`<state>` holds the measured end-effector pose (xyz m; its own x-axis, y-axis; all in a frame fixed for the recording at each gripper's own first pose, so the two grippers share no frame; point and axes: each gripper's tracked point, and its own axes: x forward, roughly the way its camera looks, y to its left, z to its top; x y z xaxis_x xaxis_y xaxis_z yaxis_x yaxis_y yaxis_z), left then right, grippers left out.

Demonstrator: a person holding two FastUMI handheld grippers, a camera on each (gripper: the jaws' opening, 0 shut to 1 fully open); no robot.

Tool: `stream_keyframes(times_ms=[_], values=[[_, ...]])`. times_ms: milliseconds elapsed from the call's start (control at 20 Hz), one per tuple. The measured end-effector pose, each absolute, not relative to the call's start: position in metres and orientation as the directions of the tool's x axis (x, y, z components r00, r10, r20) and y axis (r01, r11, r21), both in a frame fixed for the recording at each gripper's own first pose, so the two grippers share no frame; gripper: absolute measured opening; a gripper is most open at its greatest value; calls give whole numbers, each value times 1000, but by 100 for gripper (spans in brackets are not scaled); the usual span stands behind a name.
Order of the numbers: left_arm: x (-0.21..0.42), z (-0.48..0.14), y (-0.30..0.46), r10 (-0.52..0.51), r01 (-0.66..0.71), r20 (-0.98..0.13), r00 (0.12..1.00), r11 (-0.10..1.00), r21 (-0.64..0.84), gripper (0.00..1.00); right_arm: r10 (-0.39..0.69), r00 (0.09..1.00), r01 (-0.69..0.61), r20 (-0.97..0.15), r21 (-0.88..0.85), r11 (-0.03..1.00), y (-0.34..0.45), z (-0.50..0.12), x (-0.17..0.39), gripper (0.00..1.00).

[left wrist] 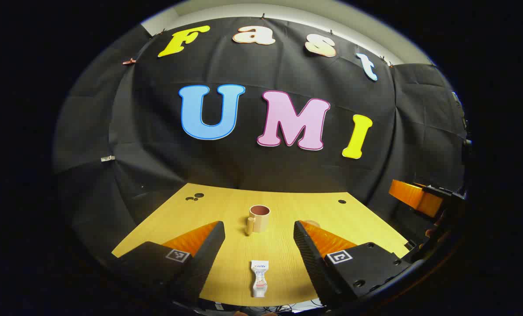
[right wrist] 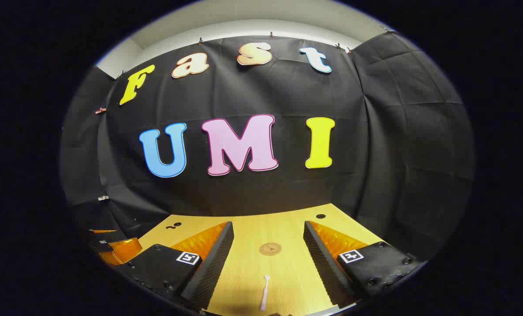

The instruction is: Put the toothbrush and toothpaste on the desktop into the cup, then pick up the cup and place it on the coaster on the desktop.

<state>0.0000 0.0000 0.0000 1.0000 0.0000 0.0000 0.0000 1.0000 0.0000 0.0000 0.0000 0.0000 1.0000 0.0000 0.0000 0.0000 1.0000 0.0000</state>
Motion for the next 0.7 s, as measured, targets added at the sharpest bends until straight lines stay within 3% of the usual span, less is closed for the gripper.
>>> stream_keyframes(times_ms=[700], values=[[16, 0, -24, -66, 66, 4, 998, 998, 14, 98, 7, 998, -7, -60, -5, 1000, -4, -12, 16, 98]])
